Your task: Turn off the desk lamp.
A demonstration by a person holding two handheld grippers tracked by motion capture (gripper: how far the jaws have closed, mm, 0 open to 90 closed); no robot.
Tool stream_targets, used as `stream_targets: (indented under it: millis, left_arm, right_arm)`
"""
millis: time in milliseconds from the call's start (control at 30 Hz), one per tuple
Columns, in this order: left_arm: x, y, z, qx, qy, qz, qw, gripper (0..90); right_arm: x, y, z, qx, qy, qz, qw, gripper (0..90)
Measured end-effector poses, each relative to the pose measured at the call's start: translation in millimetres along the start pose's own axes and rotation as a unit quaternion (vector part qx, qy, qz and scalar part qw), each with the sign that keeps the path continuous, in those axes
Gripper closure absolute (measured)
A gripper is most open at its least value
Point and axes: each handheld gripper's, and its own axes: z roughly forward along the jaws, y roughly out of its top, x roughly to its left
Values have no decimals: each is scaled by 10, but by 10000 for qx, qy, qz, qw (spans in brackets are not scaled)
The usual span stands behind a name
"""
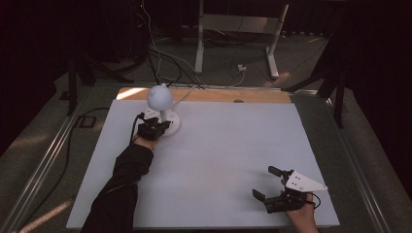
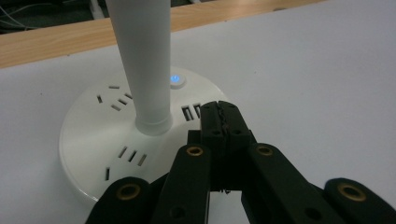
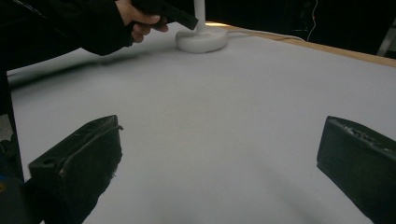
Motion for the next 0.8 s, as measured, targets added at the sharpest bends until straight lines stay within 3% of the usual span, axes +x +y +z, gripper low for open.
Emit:
stream_targets:
  millis: [333, 400, 467, 600, 700, 800]
  left_arm:
    - [-18, 77, -120, 65, -55, -20, 10000, 900]
    - [-39, 84, -138, 110, -76, -12, 9999, 835]
    - [-63, 87, -150, 161, -110, 30, 9998, 834]
    - [-97, 97, -182, 242, -221, 60, 9994, 702]
    - [-118, 85, -205, 322, -265, 145, 9990, 679]
    - [-140, 69, -235, 389, -372, 186, 9984, 576]
  right_arm:
    - [-11, -1, -2, -8, -8, 36, 10000, 0]
    - [-11, -1, -4, -5, -9, 24, 10000, 0]
    - [-12, 0, -5, -13, -10, 24, 10000, 0]
    - [-16, -2, -8, -14, -15, 39, 10000, 0]
    - [-16, 0, -7, -20, -7, 43, 10000, 0]
    - [-16, 2, -9, -30, -10, 58, 10000, 0]
